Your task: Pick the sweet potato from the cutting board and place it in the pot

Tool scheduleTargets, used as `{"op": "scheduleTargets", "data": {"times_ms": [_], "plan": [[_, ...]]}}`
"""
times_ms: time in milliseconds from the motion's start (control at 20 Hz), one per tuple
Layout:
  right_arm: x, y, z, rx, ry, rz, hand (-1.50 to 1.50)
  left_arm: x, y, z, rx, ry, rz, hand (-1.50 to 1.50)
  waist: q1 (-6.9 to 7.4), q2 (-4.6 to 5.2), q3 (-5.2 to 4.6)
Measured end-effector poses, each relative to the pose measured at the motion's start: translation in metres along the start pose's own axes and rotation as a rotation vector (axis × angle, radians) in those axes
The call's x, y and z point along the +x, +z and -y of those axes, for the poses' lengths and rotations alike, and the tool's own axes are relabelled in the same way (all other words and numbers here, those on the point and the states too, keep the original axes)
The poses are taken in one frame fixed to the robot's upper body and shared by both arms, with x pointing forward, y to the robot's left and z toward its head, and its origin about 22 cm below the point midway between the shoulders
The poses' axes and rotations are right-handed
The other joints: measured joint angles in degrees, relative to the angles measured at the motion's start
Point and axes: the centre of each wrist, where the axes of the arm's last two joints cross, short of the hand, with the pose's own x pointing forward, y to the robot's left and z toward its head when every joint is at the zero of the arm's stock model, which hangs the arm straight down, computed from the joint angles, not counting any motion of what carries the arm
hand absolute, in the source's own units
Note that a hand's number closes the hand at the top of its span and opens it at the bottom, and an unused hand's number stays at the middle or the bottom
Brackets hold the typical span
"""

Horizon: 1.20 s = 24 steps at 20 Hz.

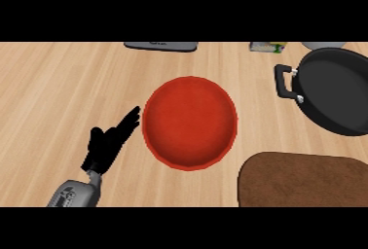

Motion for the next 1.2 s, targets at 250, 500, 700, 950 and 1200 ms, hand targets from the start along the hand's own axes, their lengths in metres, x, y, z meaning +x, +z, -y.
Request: {"op": "scheduleTargets", "data": {"times_ms": [250,500,700,950,1200], "plan": [[0.008,-0.020,0.007,0.043,0.074,0.023,1.50,0.001,-0.002,-0.003,-0.006,-0.010,0.001,0.00,0.65,-0.03,-0.20],[0.012,-0.048,-0.001,0.128,0.158,0.039,1.50,0.004,-0.006,0.000,-0.013,-0.014,0.002,0.00,0.98,-0.04,-0.34],[0.012,-0.070,-0.017,0.203,0.223,0.061,1.50,-0.001,-0.002,0.000,-0.017,-0.014,-0.008,0.00,0.73,-0.25,-0.43],[0.011,-0.099,-0.045,0.292,0.349,0.098,1.50,-0.001,-0.002,-0.006,-0.003,-0.014,-0.009,0.00,0.06,-0.38,-0.51],[0.008,-0.122,-0.075,0.363,0.559,0.133,1.50,-0.001,-0.002,-0.009,0.005,-0.006,-0.013,0.00,-0.56,-0.52,-0.57]]}}
